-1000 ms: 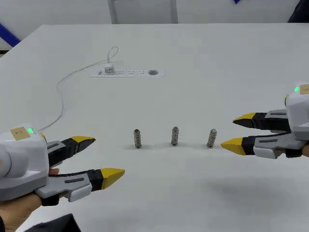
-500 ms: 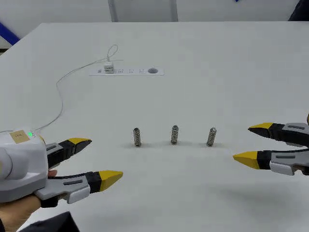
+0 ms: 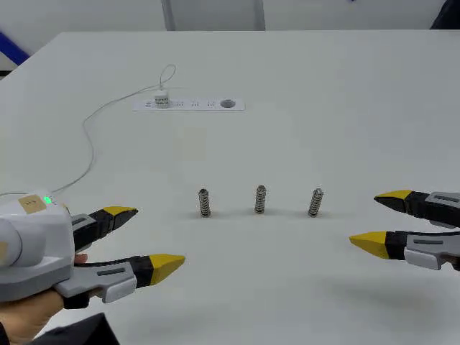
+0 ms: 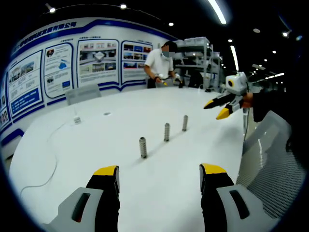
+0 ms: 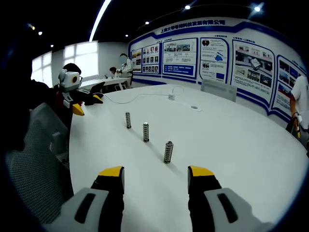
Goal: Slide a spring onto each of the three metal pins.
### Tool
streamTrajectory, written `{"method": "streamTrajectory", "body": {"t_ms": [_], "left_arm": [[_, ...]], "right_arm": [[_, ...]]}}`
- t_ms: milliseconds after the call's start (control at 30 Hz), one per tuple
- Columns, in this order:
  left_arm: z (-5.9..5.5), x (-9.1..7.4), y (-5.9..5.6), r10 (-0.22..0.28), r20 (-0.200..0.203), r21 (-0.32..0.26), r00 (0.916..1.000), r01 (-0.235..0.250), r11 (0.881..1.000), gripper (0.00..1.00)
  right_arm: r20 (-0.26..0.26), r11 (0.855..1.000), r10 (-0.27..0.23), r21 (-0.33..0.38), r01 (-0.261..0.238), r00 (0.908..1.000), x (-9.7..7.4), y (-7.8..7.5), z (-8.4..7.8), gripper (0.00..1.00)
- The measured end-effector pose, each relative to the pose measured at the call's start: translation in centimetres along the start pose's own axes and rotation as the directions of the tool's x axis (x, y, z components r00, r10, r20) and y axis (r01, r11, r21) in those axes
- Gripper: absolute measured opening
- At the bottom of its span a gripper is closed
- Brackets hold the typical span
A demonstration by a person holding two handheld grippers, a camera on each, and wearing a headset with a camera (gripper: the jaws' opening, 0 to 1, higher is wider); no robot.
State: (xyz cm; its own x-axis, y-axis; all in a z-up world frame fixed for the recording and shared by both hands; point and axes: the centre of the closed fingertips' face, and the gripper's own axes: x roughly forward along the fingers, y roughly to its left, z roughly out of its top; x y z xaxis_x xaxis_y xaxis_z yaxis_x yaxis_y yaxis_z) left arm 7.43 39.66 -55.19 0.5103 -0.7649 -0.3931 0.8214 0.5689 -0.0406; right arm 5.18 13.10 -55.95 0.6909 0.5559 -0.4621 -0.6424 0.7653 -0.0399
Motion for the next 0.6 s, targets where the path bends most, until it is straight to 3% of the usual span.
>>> {"method": "streamTrajectory", "body": {"t_ms": [600], "left_arm": [[0.03, -0.08, -0.09, 0.003, 0.003, -0.007, 1.0000, -0.003, 1.000, 0.68]], "right_arm": [[0.002, 1.000, 0.013, 0.001, -0.013, 0.9999, 0.43, 0.36, 0.60, 0.54]]}}
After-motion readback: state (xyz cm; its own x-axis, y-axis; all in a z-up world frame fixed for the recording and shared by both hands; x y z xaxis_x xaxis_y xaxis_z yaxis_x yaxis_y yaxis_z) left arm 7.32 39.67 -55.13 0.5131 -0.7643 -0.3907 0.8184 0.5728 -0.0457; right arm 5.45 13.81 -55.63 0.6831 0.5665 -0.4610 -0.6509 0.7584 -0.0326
